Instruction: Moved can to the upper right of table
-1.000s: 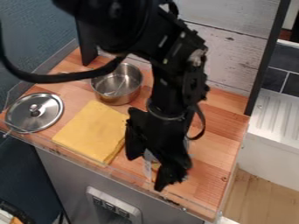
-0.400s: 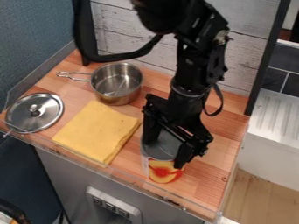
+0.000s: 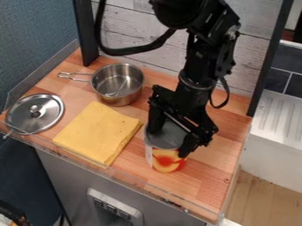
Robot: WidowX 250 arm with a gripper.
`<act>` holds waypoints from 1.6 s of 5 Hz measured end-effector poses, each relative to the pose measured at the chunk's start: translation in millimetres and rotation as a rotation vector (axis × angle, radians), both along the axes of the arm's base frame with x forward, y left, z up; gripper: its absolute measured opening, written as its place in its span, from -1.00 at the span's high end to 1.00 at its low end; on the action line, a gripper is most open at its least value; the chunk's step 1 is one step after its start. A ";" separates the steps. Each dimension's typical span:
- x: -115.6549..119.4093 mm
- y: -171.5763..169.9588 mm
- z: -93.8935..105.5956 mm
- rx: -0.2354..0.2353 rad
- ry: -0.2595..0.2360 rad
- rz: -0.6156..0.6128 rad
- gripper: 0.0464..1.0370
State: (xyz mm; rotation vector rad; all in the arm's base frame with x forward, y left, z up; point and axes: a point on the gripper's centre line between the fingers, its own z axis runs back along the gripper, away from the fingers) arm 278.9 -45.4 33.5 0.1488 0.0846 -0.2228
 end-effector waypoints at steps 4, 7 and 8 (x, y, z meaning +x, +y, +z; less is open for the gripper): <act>111.3 -5.3 8.2 -0.077 -0.184 0.052 -0.93; 119.8 11.8 40.0 -0.181 -0.223 0.128 -0.93; 111.5 20.0 61.4 -0.224 -0.252 0.139 -0.93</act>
